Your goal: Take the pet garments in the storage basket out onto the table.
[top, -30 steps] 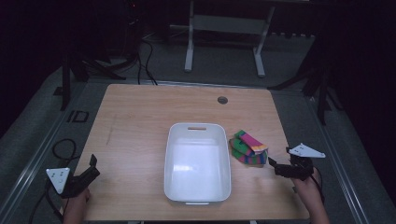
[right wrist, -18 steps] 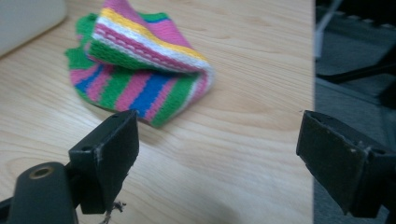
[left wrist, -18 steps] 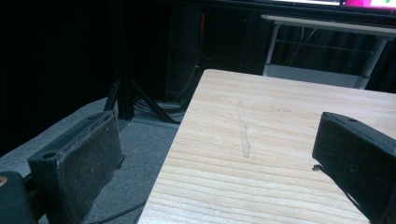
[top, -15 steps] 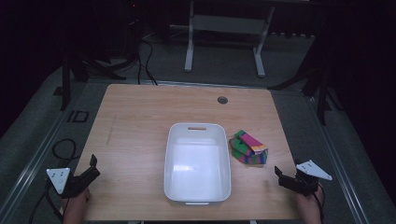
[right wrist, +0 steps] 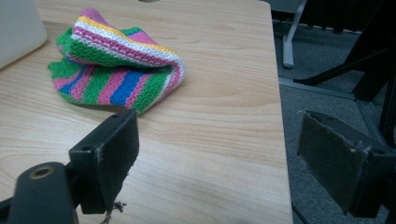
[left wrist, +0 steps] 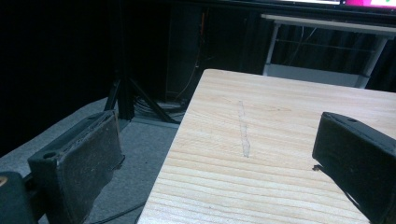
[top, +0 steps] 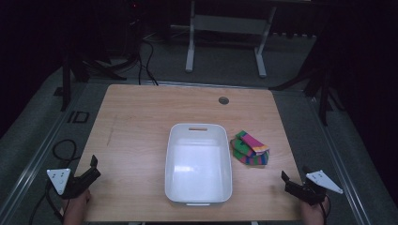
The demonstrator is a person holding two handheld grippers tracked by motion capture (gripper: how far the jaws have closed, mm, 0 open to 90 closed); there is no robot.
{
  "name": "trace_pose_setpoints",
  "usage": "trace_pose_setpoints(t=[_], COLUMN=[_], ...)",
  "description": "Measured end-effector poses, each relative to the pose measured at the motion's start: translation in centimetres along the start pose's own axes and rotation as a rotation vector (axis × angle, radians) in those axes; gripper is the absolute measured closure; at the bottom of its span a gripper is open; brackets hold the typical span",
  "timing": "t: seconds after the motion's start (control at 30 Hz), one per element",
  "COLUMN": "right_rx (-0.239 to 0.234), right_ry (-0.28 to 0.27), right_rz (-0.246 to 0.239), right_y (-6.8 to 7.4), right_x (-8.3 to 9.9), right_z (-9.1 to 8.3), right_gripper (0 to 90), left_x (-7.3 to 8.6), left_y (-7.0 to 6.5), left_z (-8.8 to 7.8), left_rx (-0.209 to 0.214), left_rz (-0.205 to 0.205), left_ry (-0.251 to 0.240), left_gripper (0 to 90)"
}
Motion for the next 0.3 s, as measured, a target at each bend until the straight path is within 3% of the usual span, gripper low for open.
trace_pose_setpoints(t=[0.3], right_rx=[0.008], right_ry=[-0.011], right_rz=[0.039], right_y=[-0.62], right_x=[0.12], right_z=[0.01], right_gripper=[13.4], left_x=[0.01], left_y=[0.01], left_z=[0.02], left_rx=[0.001], left_rz=[0.0], left_ry=[0.002], left_gripper=[1.8])
Point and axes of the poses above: each handheld gripper's, and its own axes: z roughly forward along the jaws, x roughly out of its underside, y roughly to its left, the point moved 9 cm from there along z, roughly forward along the jaws, and after that the axes turned 11 degrees about z, right-handed, at the moved point
